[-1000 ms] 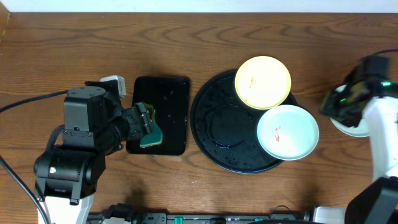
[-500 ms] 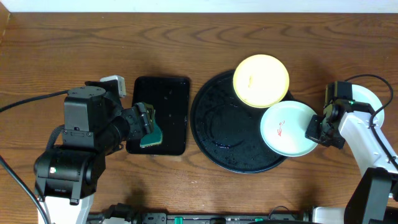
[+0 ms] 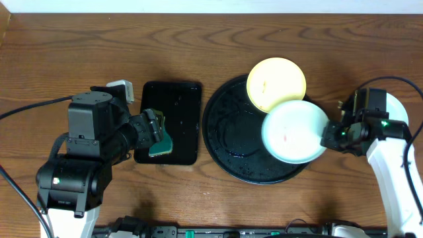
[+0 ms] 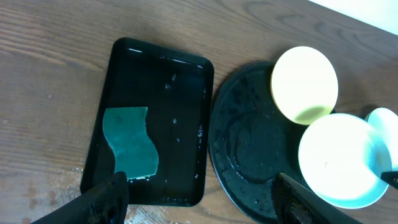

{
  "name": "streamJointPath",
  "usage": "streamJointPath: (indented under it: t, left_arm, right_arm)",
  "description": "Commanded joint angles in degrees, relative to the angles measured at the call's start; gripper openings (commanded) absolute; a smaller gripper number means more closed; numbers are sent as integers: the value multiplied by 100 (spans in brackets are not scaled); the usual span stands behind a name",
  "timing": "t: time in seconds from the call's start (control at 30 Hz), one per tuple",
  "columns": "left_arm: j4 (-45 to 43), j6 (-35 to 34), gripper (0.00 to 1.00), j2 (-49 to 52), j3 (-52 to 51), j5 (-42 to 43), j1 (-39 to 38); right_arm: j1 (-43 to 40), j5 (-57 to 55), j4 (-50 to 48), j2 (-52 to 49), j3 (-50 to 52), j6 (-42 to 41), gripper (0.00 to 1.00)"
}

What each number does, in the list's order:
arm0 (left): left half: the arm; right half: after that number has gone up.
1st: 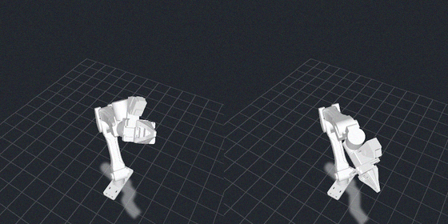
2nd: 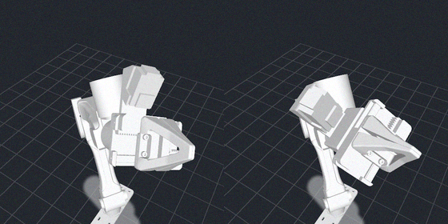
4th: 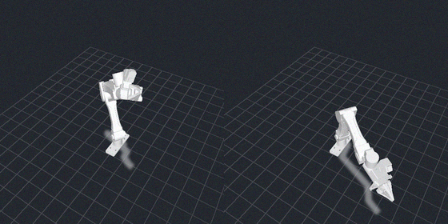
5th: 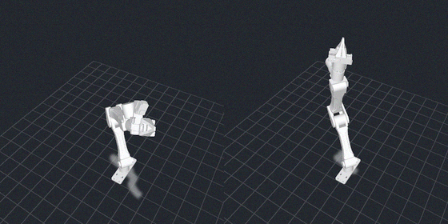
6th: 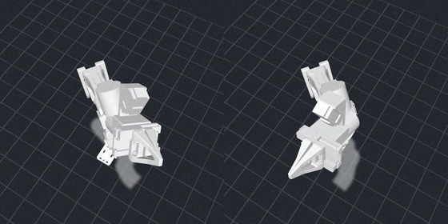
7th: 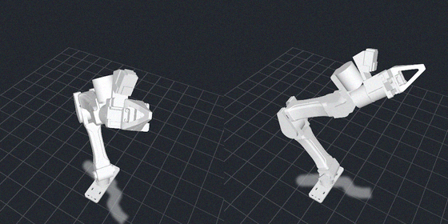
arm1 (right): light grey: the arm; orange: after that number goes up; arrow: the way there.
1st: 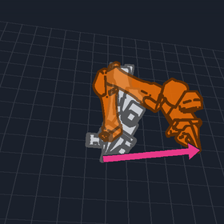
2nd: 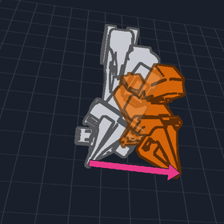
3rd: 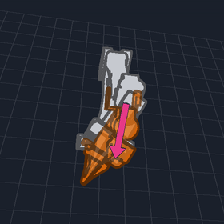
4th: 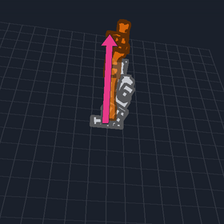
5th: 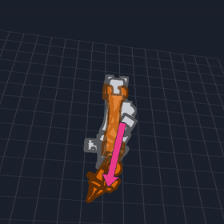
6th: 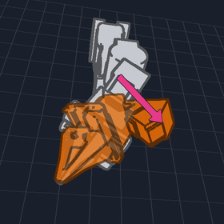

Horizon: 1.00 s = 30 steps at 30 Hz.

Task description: Clean dirty plates on tray and stack at the side

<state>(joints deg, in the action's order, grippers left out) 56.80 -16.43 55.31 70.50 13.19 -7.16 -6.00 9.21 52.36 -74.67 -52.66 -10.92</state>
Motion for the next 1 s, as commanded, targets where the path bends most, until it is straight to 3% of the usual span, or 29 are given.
streamJointPath:
  t: [0.0,0.23,0.47,0.63,0.73,0.87,0.97]
  left_arm:
    - [13,98,74,4,109,-35,28]
    - [13,98,74,4,109,-35,28]
    - [13,98,74,4,109,-35,28]
    - [13,96,74,4,109,-35,28]
    - [9,94,74,4,109,-35,28]
    - [-118,74,74,4,109,-31,28]
    - [-116,76,74,4,109,-33,28]
  right_arm:
    - [297,1375,-109,195,-24,815,1]
    - [1211,1414,-1121,-133,278,704,1]
    - [2144,-2,-1770,-1172,404,-732,1]
    - [2441,-44,-1921,-1716,391,-1207,1]
    - [2441,-201,-1829,-1720,302,-1143,2]
    - [2430,-614,-1259,-1659,-120,-520,16]
    - [2433,-595,-1196,-1661,-219,114,20]
